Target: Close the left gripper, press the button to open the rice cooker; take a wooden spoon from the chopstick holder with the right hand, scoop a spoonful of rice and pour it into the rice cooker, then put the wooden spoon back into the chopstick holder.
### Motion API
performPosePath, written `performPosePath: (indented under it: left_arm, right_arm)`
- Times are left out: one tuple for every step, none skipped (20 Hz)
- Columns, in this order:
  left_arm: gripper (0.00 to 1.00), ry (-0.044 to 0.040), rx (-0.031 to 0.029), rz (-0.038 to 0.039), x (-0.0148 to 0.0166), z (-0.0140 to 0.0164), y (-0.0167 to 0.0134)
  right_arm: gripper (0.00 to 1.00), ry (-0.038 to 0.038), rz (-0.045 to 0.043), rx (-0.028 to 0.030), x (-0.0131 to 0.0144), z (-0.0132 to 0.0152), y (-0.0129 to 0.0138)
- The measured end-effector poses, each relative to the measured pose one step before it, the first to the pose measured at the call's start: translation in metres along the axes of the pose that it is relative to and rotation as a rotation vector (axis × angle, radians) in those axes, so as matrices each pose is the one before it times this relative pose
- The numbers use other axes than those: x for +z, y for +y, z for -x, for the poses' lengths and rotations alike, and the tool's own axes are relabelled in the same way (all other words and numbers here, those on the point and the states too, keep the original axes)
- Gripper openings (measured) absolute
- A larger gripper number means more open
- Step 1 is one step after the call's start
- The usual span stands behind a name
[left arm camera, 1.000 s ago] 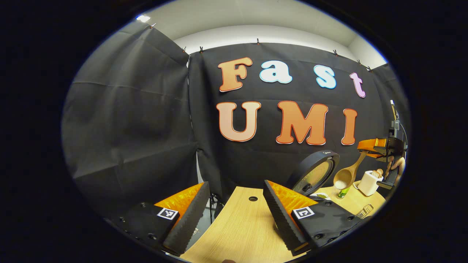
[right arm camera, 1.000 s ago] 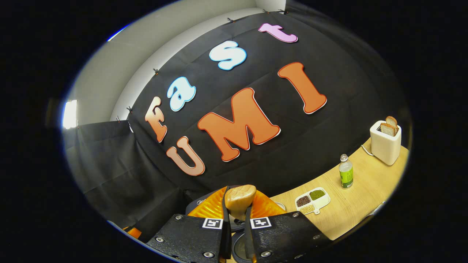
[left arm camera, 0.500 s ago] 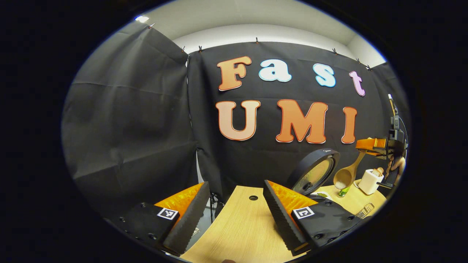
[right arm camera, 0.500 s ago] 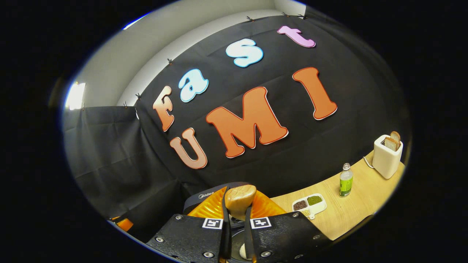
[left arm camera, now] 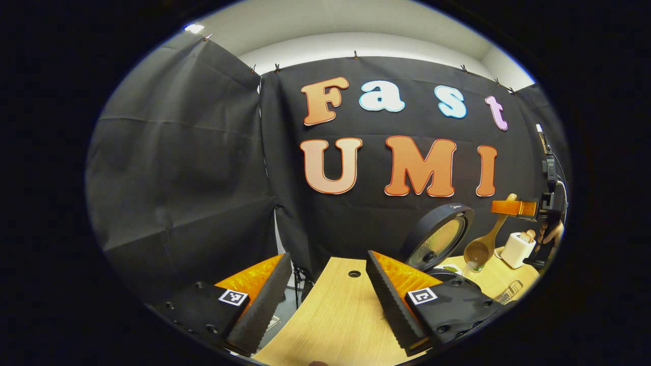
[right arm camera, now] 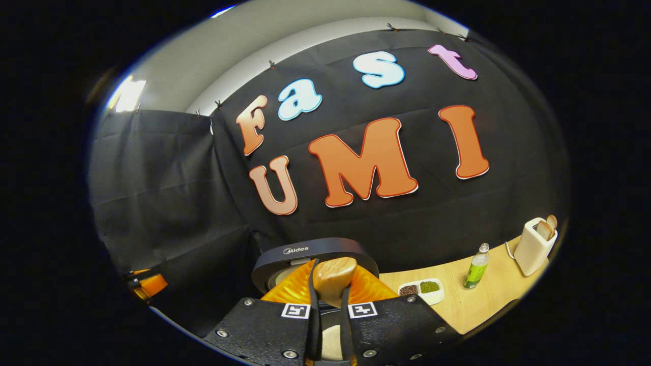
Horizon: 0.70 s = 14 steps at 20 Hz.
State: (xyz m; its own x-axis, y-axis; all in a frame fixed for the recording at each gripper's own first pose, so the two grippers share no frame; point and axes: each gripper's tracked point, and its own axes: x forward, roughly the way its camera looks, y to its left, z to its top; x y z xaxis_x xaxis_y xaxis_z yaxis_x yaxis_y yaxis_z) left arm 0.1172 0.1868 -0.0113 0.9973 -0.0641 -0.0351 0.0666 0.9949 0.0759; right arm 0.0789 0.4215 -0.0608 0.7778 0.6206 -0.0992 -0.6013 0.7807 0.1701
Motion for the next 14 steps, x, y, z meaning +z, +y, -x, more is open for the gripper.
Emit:
performPosePath:
  left_arm:
    - [0.95, 0.00054, 0.00085, -0.00117, 0.00057, 0.00048, -0.00051]
    - [0.95, -0.00011, 0.00442, -0.00496, -0.00037, 0.00048, -0.00050]
    - [0.96, -0.00174, 0.00566, -0.01016, 0.00064, 0.00146, 0.00157]
    - [0.96, -0.00178, 0.00405, -0.00878, 0.00064, 0.00068, -0.00004]
    - [0.96, -0.00055, -0.00046, -0.00303, 0.00077, 0.00048, -0.00170]
    - [0.96, 0.00041, -0.00315, 0.00155, 0.00106, 0.00142, -0.00356]
    - [0.95, 0.00060, -0.00188, 0.00206, 0.00033, 0.00120, -0.00050]
    - [0.95, 0.00003, -0.00093, 0.00144, 0.00032, 0.00071, -0.00137]
    - [0.95, 0.00035, 0.00174, 0.00093, 0.00034, 0.00047, -0.00145]
    - [0.95, -0.00136, 0.00264, -0.00003, 0.00113, 0.00164, -0.00084]
    - [0.98, -0.00172, 0.00337, -0.00115, 0.00015, 0.00177, -0.00033]
    - [0.96, -0.00123, 0.00419, -0.00261, 0.00146, 0.00185, -0.00104]
    - [0.96, -0.00105, 0.00434, -0.00316, 0.00116, 0.00265, -0.00050]
    - [0.95, -0.00010, 0.00389, -0.00123, 0.00097, 0.00130, -0.00032]
  right_arm:
    - [0.13, 0.00234, 0.00736, 0.01170, -0.00121, -0.00037, 0.00318]
    - [0.13, -0.00154, 0.00374, 0.01236, 0.00045, 0.00102, 0.00257]
    - [0.13, -0.00243, 0.00463, 0.00707, -0.00009, 0.00204, 0.00088]
    - [0.13, 0.00012, 0.00538, 0.00163, -0.00066, 0.00003, -0.00119]
    - [0.13, 0.00080, 0.00822, 0.00265, 0.00163, -0.00007, 0.00104]
    - [0.13, 0.00179, 0.00745, 0.00033, -0.00131, 0.00049, -0.00128]
    - [0.13, 0.00255, 0.00729, 0.00321, -0.00282, 0.00072, -0.00015]
    - [0.13, 0.00123, 0.00893, 0.00780, 0.00030, 0.00030, 0.00122]
    - [0.13, 0.00148, 0.00973, 0.01087, -0.00045, 0.00028, 0.00296]
    - [0.13, 0.00216, 0.01350, 0.01250, -0.00176, -0.00008, 0.00199]
    - [0.13, 0.00657, 0.01488, 0.00826, -0.00343, 0.00074, 0.00074]
    - [0.13, 0.00867, 0.01618, 0.00485, -0.00300, 0.00023, 0.00104]
    - [0.13, 0.00824, 0.01591, 0.00389, -0.00307, 0.00065, 0.00112]
    - [0.13, 0.00706, 0.01051, 0.00351, -0.00164, -0.00021, -0.00001]
